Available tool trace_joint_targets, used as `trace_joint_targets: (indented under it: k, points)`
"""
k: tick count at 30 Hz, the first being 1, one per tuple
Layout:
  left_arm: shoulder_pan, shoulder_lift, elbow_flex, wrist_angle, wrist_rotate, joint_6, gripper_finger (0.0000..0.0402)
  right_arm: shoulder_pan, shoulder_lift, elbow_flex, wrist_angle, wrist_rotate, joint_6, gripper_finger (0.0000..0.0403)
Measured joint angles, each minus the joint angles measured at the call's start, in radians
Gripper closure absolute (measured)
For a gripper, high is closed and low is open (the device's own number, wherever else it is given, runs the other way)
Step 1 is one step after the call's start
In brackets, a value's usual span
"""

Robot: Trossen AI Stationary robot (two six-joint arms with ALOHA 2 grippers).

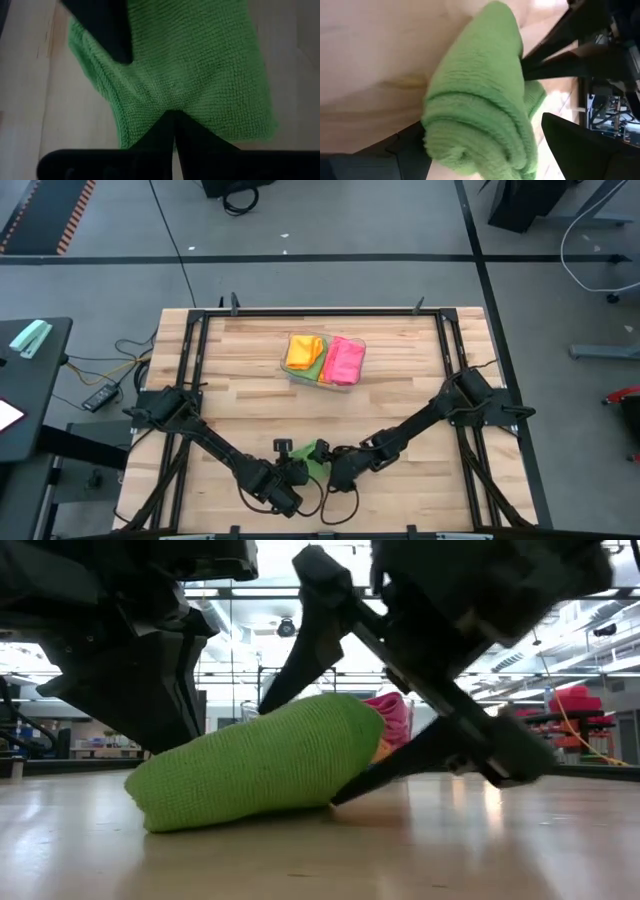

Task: Fold microfiber towels
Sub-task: Put the folded green microfiber cloth into the transparent bin

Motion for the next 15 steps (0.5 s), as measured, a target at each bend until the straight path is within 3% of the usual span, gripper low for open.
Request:
trace_joint_targets:
  k: [7, 15]
  points:
    - [0.001, 0.000, 0.000, 0.002, 0.000, 0.000, 0.0390, -0.040, -0.001, 0.000, 0.017, -0.064, -0.032, 0.0076]
    - [0.001, 0.000, 0.000, 0.004, 0.000, 0.000, 0.0378, -0.051, -0.001, 0.000, 0.031, -0.097, -0.004, 0.0199]
